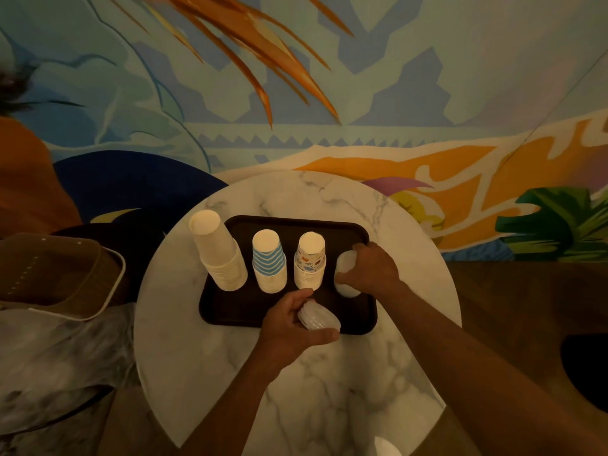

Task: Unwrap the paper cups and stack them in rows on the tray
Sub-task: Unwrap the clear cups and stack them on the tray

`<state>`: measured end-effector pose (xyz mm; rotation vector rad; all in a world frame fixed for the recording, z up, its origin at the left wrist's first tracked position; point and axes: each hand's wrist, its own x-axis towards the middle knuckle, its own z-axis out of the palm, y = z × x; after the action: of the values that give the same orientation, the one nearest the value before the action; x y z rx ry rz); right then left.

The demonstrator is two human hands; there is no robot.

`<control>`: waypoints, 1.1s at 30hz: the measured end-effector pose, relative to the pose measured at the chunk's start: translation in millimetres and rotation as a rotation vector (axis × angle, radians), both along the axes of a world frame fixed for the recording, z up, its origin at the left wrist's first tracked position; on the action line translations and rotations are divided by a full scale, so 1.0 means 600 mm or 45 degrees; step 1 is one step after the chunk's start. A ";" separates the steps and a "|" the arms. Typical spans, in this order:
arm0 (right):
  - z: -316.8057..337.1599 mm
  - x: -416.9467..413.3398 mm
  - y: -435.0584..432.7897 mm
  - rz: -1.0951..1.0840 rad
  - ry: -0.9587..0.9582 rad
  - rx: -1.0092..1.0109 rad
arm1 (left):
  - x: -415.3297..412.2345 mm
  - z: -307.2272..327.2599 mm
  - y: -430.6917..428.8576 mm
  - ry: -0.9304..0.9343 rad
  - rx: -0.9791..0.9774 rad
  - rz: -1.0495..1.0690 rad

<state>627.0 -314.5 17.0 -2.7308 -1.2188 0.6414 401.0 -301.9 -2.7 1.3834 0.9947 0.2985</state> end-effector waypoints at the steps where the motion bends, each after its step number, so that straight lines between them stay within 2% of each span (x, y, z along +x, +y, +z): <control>1: -0.001 0.000 -0.001 -0.003 0.004 -0.004 | 0.001 0.001 0.000 0.001 0.004 0.001; 11: 0.012 0.015 -0.016 -0.074 0.069 -0.003 | 0.016 0.010 -0.006 -0.024 -0.003 -0.023; 18: 0.089 0.051 -0.059 -0.168 0.178 0.099 | 0.036 0.009 -0.014 -0.152 -0.224 0.070; 21: 0.134 0.075 -0.081 -0.062 0.316 0.053 | 0.050 0.018 -0.020 -0.184 -0.407 0.074; 26: 0.175 0.069 -0.119 0.214 0.818 -0.108 | 0.075 0.038 -0.040 -0.369 -0.770 0.096; 29: 0.170 0.061 -0.133 0.338 0.904 -0.176 | 0.088 0.044 -0.049 -0.456 -0.877 0.060; 33: 0.172 0.056 -0.145 0.537 0.891 -0.241 | 0.095 0.038 -0.048 -0.502 -0.891 -0.186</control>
<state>660.7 -401.7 120.1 -2.0300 -1.5640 1.6450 458.1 -330.7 19.9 0.7127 0.5779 0.0877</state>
